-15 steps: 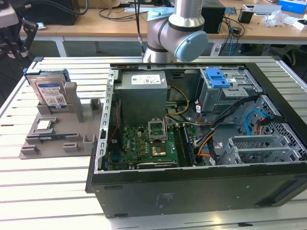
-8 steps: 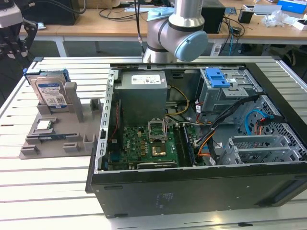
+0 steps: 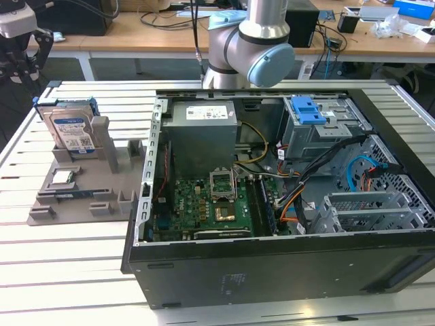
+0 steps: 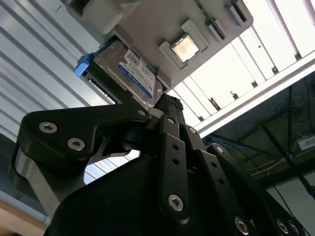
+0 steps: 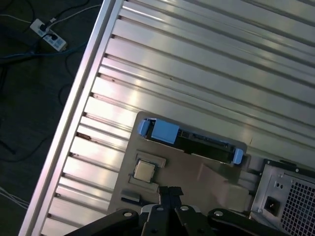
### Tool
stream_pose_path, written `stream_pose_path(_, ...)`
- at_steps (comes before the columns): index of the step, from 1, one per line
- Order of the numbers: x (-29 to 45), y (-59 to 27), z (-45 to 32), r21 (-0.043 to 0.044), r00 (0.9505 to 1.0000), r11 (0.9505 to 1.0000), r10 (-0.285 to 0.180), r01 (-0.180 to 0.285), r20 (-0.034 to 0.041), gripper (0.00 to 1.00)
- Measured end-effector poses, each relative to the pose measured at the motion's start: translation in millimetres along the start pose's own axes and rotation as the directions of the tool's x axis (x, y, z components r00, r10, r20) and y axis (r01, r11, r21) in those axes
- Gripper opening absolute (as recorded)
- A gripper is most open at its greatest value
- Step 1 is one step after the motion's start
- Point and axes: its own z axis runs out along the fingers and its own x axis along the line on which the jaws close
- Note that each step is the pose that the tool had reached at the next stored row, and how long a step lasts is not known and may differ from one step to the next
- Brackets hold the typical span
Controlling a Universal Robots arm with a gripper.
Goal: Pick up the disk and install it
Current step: 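Pick up the disk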
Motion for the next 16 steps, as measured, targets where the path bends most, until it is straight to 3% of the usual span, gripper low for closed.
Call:
stream_pose_path(7, 0.0, 0.0, 0.0, -0.0022, 0.9962, 0.9962, -0.087, 0.087, -0.0034, 0.11)
stream_pose_path(14, 0.0, 0.0, 0.0, -0.0043, 0.9875, 0.9875, -0.157, 0.157, -0.0061, 0.11)
stream_pose_path(16, 0.0, 0.0, 0.0, -0.0051, 0.9823, 0.9824, -0.187, 0.187, -0.0071, 0.11)
